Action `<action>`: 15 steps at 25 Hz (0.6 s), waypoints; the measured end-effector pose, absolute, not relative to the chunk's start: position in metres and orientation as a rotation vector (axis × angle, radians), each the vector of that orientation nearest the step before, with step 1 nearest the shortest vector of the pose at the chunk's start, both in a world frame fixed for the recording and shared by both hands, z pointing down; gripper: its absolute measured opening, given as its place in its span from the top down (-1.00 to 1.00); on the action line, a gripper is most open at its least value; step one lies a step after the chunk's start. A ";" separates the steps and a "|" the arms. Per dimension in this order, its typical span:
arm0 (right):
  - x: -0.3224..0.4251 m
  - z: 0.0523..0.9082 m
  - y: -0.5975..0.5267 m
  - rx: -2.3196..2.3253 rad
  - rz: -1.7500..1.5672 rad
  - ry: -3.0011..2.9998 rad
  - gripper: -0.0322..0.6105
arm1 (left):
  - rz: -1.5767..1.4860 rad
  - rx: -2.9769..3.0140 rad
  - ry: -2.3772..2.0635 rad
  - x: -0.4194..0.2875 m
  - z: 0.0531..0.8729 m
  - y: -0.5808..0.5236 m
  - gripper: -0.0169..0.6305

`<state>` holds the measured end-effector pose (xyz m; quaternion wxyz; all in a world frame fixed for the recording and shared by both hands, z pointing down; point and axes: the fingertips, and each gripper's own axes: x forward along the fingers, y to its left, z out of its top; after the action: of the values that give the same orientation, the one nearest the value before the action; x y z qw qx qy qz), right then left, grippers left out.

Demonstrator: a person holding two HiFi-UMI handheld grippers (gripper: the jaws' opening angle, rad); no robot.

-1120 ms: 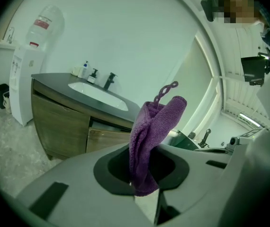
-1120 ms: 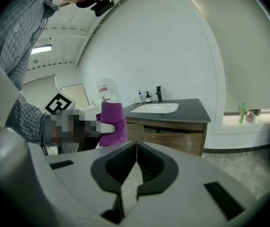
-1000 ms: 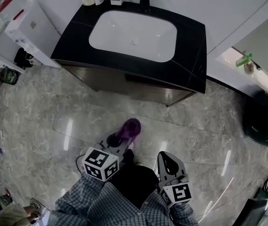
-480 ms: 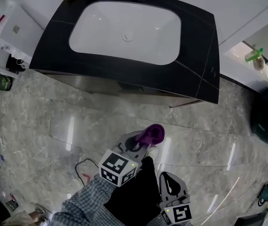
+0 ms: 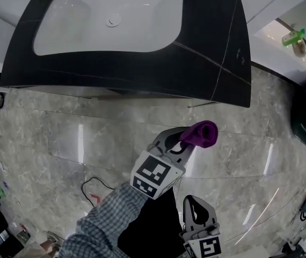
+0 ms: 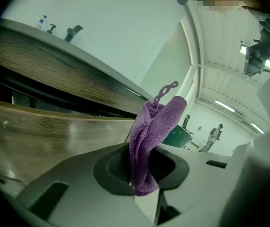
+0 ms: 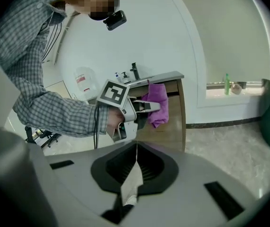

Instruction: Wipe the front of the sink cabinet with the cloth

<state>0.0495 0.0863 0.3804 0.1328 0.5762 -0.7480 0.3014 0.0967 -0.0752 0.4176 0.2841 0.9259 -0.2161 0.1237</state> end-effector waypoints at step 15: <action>0.079 0.400 0.072 1.676 0.896 -2.171 0.84 | 0.248 2.493 -0.588 0.178 0.452 -0.129 0.73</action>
<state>0.0790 0.0720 0.4000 0.1279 0.5762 -0.7462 0.3080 0.1780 -0.1287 0.4522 0.2801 0.9300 -0.2192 0.0927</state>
